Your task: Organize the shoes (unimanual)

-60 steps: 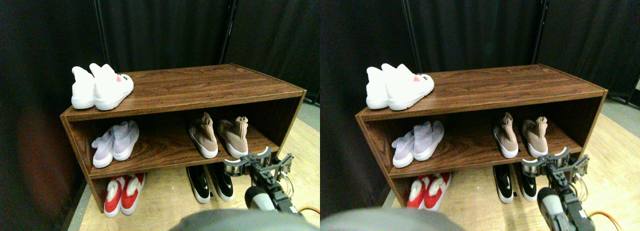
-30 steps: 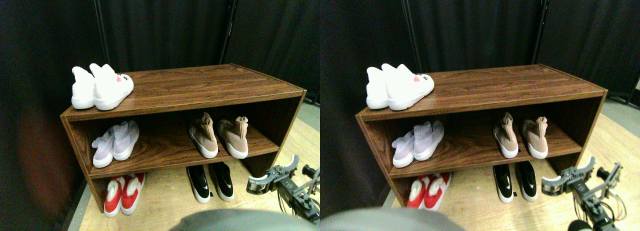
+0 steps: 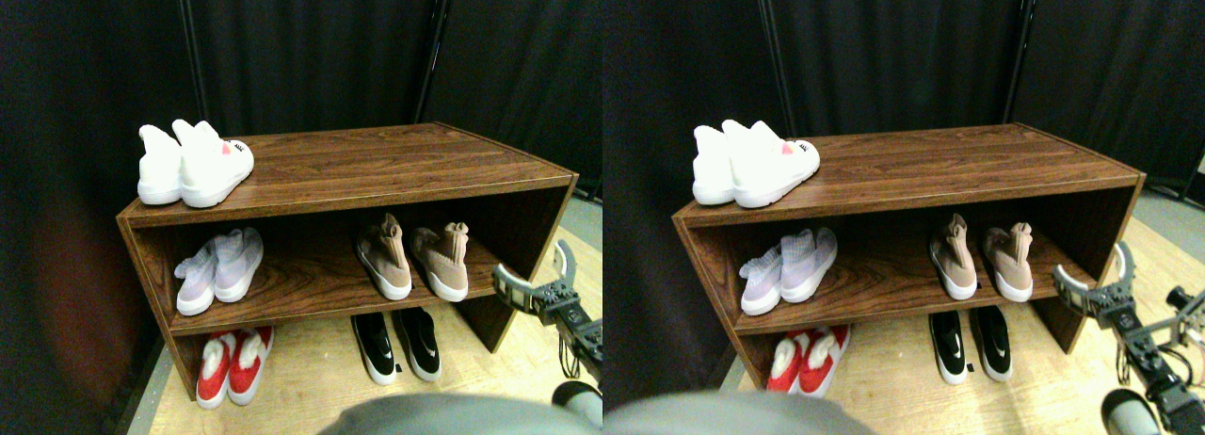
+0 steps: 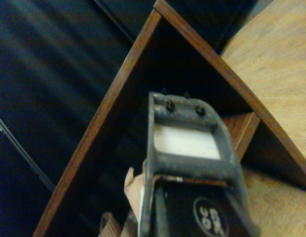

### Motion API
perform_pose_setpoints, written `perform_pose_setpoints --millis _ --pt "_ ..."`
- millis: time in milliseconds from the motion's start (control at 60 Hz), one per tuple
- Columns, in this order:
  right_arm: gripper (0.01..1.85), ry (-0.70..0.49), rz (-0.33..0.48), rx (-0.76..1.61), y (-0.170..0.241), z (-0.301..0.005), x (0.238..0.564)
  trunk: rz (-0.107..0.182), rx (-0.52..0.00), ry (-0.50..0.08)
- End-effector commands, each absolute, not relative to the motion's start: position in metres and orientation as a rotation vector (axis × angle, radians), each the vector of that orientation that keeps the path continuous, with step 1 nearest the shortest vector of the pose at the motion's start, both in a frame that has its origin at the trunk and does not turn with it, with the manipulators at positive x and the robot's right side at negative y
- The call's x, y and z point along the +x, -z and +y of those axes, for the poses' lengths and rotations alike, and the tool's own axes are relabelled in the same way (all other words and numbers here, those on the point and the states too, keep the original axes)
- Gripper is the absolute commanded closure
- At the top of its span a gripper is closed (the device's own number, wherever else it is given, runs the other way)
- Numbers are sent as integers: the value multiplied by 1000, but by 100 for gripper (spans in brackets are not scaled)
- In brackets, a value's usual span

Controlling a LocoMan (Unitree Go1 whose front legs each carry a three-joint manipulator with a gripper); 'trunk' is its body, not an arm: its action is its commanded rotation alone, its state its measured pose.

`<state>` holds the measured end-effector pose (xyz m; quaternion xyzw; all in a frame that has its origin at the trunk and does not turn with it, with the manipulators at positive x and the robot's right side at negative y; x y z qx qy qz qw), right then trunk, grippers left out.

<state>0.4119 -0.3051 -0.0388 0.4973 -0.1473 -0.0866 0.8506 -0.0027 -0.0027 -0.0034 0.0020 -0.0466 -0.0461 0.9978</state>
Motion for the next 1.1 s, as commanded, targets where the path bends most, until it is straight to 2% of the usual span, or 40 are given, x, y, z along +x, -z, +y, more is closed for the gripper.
perform_pose_setpoints --millis 17,317,450,483,567,617,683,767,783,1100 --pt "180 183 -363 1076 33 -310 427 -79 -13 75" --pt "180 288 -420 1084 38 -327 471 -78 -17 63" --pt "180 294 -414 1115 49 -330 486 -73 -16 60" --pt "180 315 -420 1058 54 -331 488 -73 -16 59" --pt "180 319 -414 1044 61 -332 490 -71 -15 55" --pt "180 360 -415 1102 66 -329 489 -70 -18 53" --pt "180 336 -394 1099 71 -329 490 -70 -18 53" --pt "180 360 -387 1115 77 -324 490 -70 -18 53" --pt "180 364 -392 1115 77 -323 490 -66 -25 38" --pt "180 358 -333 1159 88 -305 494 -63 -40 12"
